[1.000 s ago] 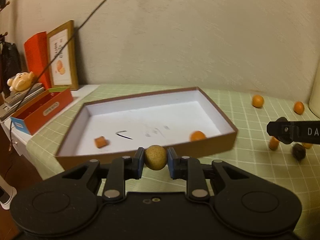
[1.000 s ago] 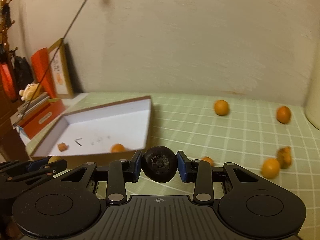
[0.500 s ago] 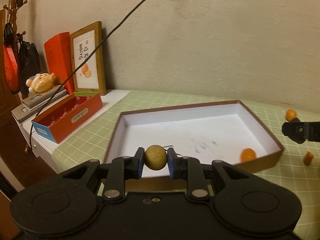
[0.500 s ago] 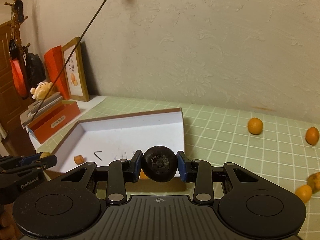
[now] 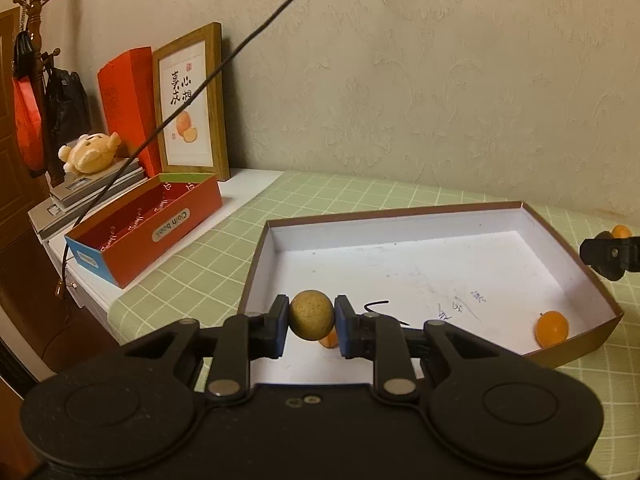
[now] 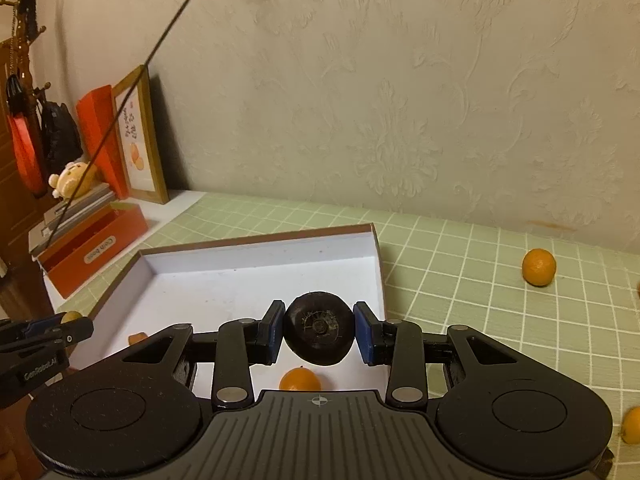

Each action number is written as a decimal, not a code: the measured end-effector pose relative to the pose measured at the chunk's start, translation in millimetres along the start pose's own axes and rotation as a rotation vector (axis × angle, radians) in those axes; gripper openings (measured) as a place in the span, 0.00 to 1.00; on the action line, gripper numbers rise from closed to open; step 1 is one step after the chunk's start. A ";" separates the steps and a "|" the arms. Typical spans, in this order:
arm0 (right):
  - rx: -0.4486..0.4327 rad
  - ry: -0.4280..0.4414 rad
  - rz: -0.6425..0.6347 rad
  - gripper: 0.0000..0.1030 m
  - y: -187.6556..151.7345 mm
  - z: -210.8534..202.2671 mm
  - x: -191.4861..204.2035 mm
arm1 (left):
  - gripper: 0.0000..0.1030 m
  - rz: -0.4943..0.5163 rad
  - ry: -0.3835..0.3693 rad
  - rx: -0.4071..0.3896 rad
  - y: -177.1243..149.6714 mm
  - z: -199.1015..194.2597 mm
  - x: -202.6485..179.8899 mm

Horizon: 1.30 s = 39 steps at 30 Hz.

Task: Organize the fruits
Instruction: 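Carry the tan ball in the left tool and chestnut in the right tool over the box, then open both tools to drop the tan ball and chestnut into the box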

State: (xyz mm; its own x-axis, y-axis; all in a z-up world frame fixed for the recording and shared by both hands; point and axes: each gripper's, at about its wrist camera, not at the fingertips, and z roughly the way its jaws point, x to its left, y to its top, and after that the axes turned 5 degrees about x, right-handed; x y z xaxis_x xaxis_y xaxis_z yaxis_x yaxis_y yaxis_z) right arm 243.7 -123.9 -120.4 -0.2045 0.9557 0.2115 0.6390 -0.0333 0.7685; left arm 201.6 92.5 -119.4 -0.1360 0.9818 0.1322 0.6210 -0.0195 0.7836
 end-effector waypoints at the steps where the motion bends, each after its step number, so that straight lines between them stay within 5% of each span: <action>1: 0.003 -0.003 0.001 0.36 0.0 4.1 -0.8 | 0.14 -0.002 -0.001 0.004 0.3 2.7 0.8; 21: 0.039 -0.023 0.036 0.36 6.9 41.9 -5.0 | 0.15 -0.012 0.012 0.053 10.8 41.3 4.6; 24: 0.057 -0.032 0.034 0.41 8.2 46.8 -3.7 | 0.35 -0.010 0.029 0.064 10.9 43.1 2.6; 25: 0.056 -0.038 0.041 0.50 8.0 47.2 -4.4 | 0.57 -0.007 0.032 0.060 11.1 41.9 2.3; 26: 0.045 -0.032 0.047 0.72 7.9 45.7 -5.2 | 0.71 -0.006 0.046 0.044 11.8 39.1 1.6; 28: 0.000 -0.036 0.051 0.83 9.5 38.4 -4.4 | 0.83 0.010 0.073 -0.004 12.9 30.1 -1.6; 39: -0.050 -0.039 0.105 0.91 16.6 19.9 -14.4 | 0.85 0.009 0.057 -0.021 17.1 18.3 -4.2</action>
State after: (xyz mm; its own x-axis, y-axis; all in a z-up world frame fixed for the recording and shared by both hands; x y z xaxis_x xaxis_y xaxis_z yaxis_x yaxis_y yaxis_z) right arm 272.0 -132.3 -122.7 -0.1091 0.9567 0.2698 0.6177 -0.1474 0.7725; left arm 226.9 91.5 -117.6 -0.1744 0.9692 0.1736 0.6059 -0.0333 0.7948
